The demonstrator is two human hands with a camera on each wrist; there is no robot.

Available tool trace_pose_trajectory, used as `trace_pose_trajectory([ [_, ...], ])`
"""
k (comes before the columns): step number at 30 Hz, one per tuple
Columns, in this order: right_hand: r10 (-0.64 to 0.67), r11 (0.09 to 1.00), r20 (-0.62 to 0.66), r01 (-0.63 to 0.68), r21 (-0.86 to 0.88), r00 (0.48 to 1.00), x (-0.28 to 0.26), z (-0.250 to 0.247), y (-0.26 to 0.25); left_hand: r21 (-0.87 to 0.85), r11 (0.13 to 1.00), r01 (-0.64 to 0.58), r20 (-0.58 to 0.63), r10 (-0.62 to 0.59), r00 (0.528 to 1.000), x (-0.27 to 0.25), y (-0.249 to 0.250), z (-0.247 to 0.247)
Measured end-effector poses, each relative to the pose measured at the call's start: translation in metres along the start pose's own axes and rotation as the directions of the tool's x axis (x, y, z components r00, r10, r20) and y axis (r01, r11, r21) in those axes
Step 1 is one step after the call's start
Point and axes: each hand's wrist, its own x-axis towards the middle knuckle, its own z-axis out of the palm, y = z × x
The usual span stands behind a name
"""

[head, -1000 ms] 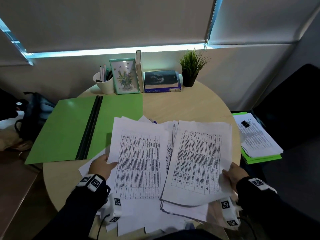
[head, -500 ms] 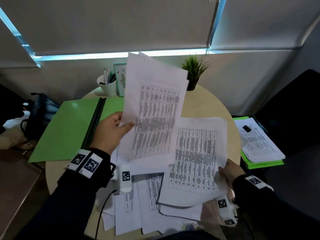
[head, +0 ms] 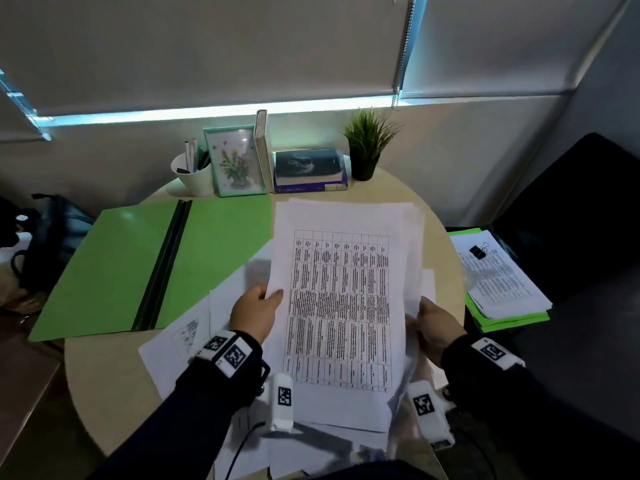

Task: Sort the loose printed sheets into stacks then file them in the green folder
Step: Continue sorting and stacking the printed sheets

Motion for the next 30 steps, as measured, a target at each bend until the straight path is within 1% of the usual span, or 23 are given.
trace_pose_trajectory([
  [3,-0.019,1.0,0.046,0.019,-0.003,0.999,-0.01,0.006,-0.008,-0.008,1.0,0.031,0.047,-0.03,0.998,0.004,-0.004,0.006],
  [6,-0.002,1.0,0.048,0.001,0.023,0.999,-0.014,0.011,-0.01,-0.023,0.999,0.04,0.193,-0.035,0.981,0.008,-0.012,0.013],
  [7,0.0,1.0,0.04,-0.001,0.026,0.999,-0.014,0.011,-0.009,-0.043,0.998,0.047,0.226,-0.036,0.974,0.01,-0.015,0.015],
  [8,0.003,1.0,0.02,-0.003,0.017,1.0,-0.013,0.011,-0.008,-0.047,0.998,0.053,0.238,-0.04,0.97,0.012,-0.018,0.017],
  [11,0.05,0.998,-0.101,-0.053,-0.027,0.994,-0.008,0.005,-0.005,0.022,0.998,0.058,0.195,-0.061,0.979,0.017,-0.03,0.023],
  [12,0.073,0.996,-0.112,-0.079,-0.047,0.991,-0.004,0.003,-0.002,0.055,0.996,0.064,0.185,-0.073,0.98,0.019,-0.033,0.025],
  [13,0.073,0.994,-0.093,-0.08,-0.072,0.993,-0.004,0.003,-0.002,0.079,0.994,0.073,0.182,-0.086,0.979,0.019,-0.036,0.027],
  [14,0.061,0.983,-0.05,-0.069,-0.169,0.997,-0.003,0.004,0.0,0.091,0.993,0.076,0.181,-0.091,0.979,0.017,-0.038,0.028],
  [15,0.034,0.95,-0.01,-0.036,-0.311,0.999,-0.001,0.004,0.004,0.095,0.993,0.073,0.183,-0.089,0.979,0.017,-0.04,0.031],
  [16,0.009,0.893,0.007,-0.005,-0.449,1.0,0.002,0.003,0.009,0.098,0.993,0.061,0.193,-0.079,0.978,0.016,-0.041,0.033],
  [17,-0.006,0.831,-0.011,-0.001,-0.556,1.0,0.004,0.001,0.013,0.103,0.993,0.05,0.217,-0.071,0.974,0.015,-0.042,0.035],
  [18,-0.025,0.784,-0.043,-0.007,-0.62,0.999,0.006,-0.001,0.015,0.096,0.995,0.032,0.253,-0.056,0.966,0.013,-0.043,0.037],
  [20,-0.049,0.737,-0.109,-0.037,-0.675,0.993,0.009,-0.008,0.019,0.059,0.998,0.037,0.318,-0.054,0.947,0.012,-0.045,0.04],
  [21,-0.049,0.732,-0.132,-0.054,-0.679,0.99,0.009,-0.012,0.018,0.054,0.997,0.055,0.309,-0.069,0.948,0.012,-0.046,0.04],
  [22,-0.036,0.746,-0.156,-0.077,-0.661,0.987,0.012,-0.017,0.019,0.066,0.996,0.065,0.267,-0.08,0.96,0.014,-0.049,0.04],
  [23,-0.021,0.768,-0.168,-0.091,-0.634,0.986,0.012,-0.021,0.018,0.106,0.991,0.085,0.19,-0.104,0.976,0.016,-0.052,0.038],
  [24,-0.018,0.773,-0.193,-0.109,-0.625,0.981,0.012,-0.026,0.017,0.161,0.979,0.128,0.081,-0.142,0.987,0.019,-0.055,0.034],
  [25,-0.02,0.761,-0.213,-0.123,-0.637,0.977,0.013,-0.03,0.016,0.214,0.957,0.194,-0.015,-0.196,0.981,0.02,-0.057,0.029],
  [26,-0.02,0.739,-0.229,-0.14,-0.659,0.973,0.014,-0.035,0.015,0.24,0.936,0.258,-0.079,-0.246,0.966,0.022,-0.06,0.023],
  [27,-0.023,0.723,-0.24,-0.15,-0.675,0.971,0.014,-0.038,0.015,0.243,0.921,0.304,-0.108,-0.286,0.952,0.024,-0.065,0.018],
  [28,-0.018,0.715,-0.255,-0.166,-0.679,0.967,0.015,-0.041,0.016,0.229,0.916,0.33,-0.112,-0.312,0.944,0.026,-0.071,0.016],
  [30,0.01,0.705,-0.273,-0.2,-0.68,0.962,0.016,-0.044,0.021,0.116,0.927,0.357,-0.083,-0.349,0.933,0.031,-0.082,0.016],
])
